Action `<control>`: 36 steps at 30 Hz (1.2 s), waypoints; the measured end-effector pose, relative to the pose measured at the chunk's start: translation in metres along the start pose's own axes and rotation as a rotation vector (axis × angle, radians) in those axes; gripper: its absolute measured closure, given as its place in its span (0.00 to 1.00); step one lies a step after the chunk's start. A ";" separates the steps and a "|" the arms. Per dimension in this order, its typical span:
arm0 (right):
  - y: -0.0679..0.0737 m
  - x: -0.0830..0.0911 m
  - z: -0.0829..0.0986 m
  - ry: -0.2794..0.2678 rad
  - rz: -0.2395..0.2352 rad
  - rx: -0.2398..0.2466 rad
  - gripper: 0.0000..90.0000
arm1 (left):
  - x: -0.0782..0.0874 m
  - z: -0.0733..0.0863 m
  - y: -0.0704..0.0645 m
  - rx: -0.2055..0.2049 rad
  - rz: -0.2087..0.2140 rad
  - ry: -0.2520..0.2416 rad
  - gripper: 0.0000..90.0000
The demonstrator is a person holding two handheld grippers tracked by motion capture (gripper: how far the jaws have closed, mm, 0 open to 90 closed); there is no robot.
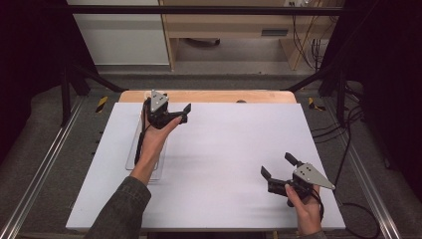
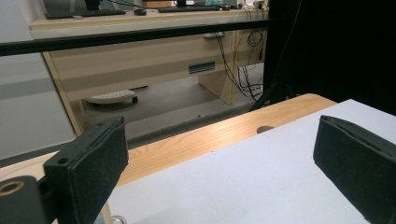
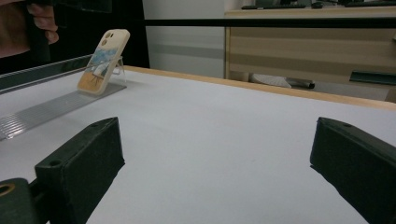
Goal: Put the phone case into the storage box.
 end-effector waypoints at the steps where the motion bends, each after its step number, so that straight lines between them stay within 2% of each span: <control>1: 0.000 0.000 0.000 0.000 0.001 0.000 0.03 | 0.000 0.000 -0.001 0.001 0.003 -0.001 0.03; 11: 0.000 0.000 0.000 -0.001 0.001 0.001 0.03 | 0.001 -0.003 -0.012 -0.005 0.031 -0.017 0.03; 22: 0.000 0.000 -0.001 -0.003 0.002 0.001 0.03 | 0.000 -0.005 -0.032 -0.004 0.085 -0.027 0.03; 36: 0.000 0.000 0.000 -0.002 0.002 0.001 0.03 | 0.001 -0.006 -0.050 -0.013 0.130 -0.039 0.03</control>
Point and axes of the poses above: each handheld gripper's, and its own axes: x roughly backward along the jaws, z roughly out of its underside, y roughly to its left, the point moved 5 cm from there along -x, roughly forward along the jaws, and after that the axes turned 1 degree about -y, right-handed, at the moved point
